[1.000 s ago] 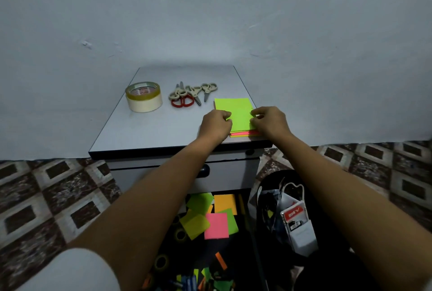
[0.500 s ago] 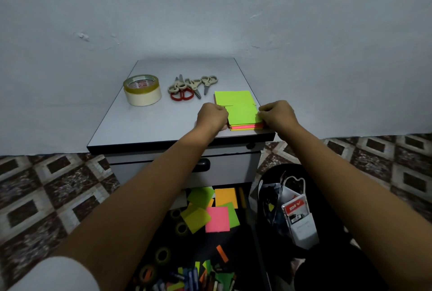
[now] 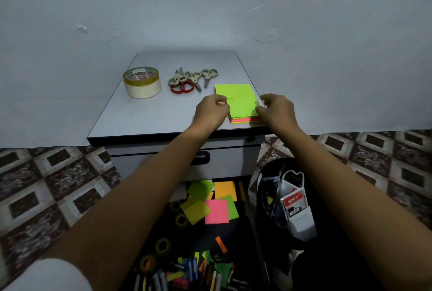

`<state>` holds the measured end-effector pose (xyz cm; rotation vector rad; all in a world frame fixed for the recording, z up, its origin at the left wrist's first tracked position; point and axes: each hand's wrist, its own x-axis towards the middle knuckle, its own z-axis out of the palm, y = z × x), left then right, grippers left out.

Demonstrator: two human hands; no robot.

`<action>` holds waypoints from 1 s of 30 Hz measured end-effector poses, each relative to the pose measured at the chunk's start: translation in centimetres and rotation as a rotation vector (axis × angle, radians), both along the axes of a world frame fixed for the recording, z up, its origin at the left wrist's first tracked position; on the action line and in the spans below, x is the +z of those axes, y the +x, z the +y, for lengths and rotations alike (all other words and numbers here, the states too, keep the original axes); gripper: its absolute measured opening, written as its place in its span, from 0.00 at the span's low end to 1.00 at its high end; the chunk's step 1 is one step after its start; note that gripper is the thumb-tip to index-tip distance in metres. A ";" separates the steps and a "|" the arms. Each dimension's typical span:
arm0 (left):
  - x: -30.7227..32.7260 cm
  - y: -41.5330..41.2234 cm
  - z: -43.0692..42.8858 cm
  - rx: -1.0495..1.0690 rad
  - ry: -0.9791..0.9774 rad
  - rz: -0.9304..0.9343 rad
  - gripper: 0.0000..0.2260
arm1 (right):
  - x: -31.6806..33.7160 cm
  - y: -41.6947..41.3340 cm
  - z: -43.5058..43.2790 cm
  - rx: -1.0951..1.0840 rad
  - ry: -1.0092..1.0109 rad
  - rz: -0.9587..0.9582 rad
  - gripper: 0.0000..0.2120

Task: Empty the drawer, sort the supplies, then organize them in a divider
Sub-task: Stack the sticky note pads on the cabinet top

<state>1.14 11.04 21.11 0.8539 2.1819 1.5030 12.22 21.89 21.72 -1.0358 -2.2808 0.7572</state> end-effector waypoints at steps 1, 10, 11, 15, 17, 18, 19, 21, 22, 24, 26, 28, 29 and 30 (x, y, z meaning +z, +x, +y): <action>0.1 0.2 -0.6 -0.009 0.000 0.064 0.16 | -0.1 0.2 -0.5 0.011 0.047 0.008 0.19; -4.0 2.4 -9.2 -0.071 0.056 0.469 0.15 | -3.4 3.1 -8.3 0.168 0.165 0.150 0.17; -5.0 2.5 -10.2 -0.078 0.049 0.473 0.15 | -4.3 3.4 -9.1 0.180 0.143 0.153 0.17; -9.9 2.6 -13.7 -0.032 -0.059 0.415 0.13 | -8.9 4.0 -12.2 0.239 0.008 0.070 0.17; -12.4 2.6 -14.9 -0.026 -0.139 0.354 0.13 | -11.3 4.1 -13.3 0.256 -0.068 0.019 0.17; -13.6 2.6 -15.4 -0.026 -0.174 0.322 0.13 | -12.4 4.0 -13.7 0.262 -0.107 -0.004 0.17; -14.6 2.6 -15.7 -0.028 -0.204 0.289 0.13 | -13.6 3.8 -14.1 0.269 -0.136 -0.022 0.17; -16.4 2.7 -16.2 -0.032 -0.252 0.220 0.13 | -15.8 3.5 -14.6 0.274 -0.190 -0.069 0.17; -17.3 2.7 -16.3 -0.034 -0.280 0.182 0.14 | -17.0 3.2 -14.8 0.274 -0.217 -0.102 0.17; -19.2 2.5 -16.3 -0.032 -0.335 0.118 0.15 | -19.0 2.7 -14.9 0.275 -0.258 -0.161 0.18; -21.0 2.2 -16.1 -0.028 -0.382 0.082 0.16 | -21.0 2.1 -14.8 0.274 -0.296 -0.204 0.18; -22.8 1.7 -15.6 -0.035 -0.434 0.063 0.16 | -22.8 1.4 -14.5 0.266 -0.323 -0.248 0.18; -23.5 1.5 -15.2 -0.036 -0.460 0.053 0.16 | -23.7 1.0 -14.3 0.263 -0.326 -0.276 0.18; -24.2 1.2 -14.8 -0.036 -0.484 0.045 0.17 | -24.4 0.7 -14.1 0.258 -0.333 -0.311 0.18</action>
